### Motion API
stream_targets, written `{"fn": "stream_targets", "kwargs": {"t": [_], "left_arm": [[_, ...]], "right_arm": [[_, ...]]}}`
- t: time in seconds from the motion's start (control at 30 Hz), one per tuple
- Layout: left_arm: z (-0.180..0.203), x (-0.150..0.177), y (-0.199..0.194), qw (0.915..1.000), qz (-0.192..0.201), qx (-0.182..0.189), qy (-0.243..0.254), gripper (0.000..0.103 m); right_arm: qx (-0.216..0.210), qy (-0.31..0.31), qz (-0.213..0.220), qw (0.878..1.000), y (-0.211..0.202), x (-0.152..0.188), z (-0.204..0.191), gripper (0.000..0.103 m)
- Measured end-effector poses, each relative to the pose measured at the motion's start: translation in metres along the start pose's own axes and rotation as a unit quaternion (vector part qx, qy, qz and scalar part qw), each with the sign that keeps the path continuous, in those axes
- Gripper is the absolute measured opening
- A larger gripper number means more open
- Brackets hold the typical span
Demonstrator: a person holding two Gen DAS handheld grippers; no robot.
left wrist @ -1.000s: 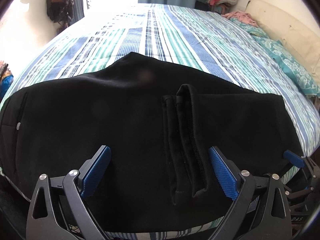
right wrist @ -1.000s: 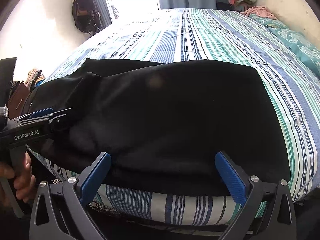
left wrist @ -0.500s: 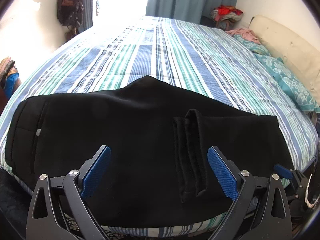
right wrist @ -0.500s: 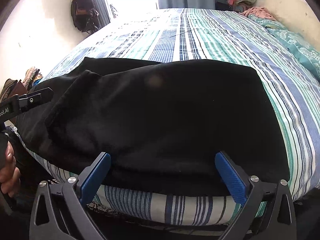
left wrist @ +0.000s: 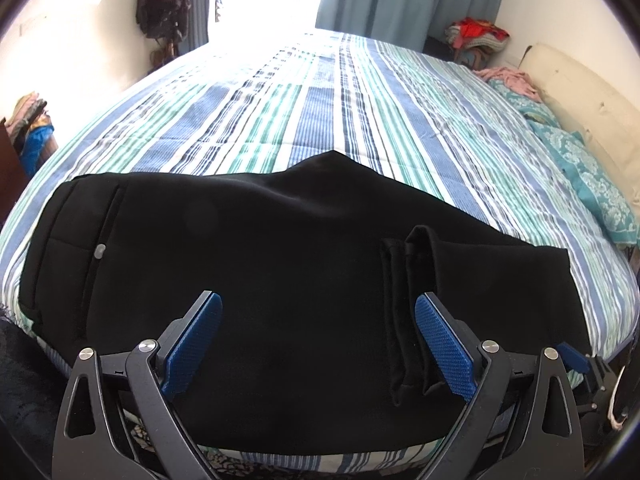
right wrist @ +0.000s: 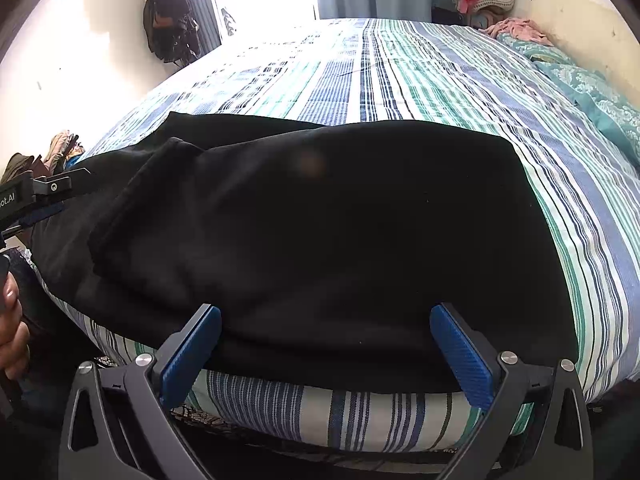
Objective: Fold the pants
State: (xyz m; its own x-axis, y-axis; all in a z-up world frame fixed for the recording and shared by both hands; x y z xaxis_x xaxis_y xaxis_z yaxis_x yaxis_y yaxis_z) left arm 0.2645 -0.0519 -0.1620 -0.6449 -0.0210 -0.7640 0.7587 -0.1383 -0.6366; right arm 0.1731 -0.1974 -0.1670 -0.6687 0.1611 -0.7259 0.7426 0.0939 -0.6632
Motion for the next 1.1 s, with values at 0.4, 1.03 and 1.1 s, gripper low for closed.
{"fn": "stream_targets", "kwargs": {"t": [0.4,1.03,1.1], "left_arm": [[-0.024,-0.016,0.006,0.9994,-0.024,-0.010,-0.021,0.098],[-0.239,-0.031,0.067,0.9701,-0.200,0.000,-0.137,0.103],[-0.245,-0.018,0.076,0.9656,-0.199,0.001,-0.168,0.103]], "right_arm": [[0.002,-0.004,0.003,1.000,-0.001,0.001,-0.001,0.103],[0.015,0.006,0.004,1.000,0.003,-0.003,-0.003,0.103],[0.017,0.007,0.004,1.000,0.003,-0.003,-0.003,0.103]]}}
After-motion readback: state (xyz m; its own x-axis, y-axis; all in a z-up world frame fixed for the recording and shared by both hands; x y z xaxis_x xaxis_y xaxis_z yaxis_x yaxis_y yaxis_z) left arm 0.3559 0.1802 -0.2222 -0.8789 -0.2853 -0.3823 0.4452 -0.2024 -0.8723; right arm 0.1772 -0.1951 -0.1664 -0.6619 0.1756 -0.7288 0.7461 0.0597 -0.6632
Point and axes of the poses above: each gripper's, at about its wrist camera, not at the fingertips, and y roughly the way its jaws point, z to its right, x to its underside, the point moved 1 cm from there along y, roughly the way its jaws point, and after that the axes turned 11 degrees about z, right-handed, at the moved point
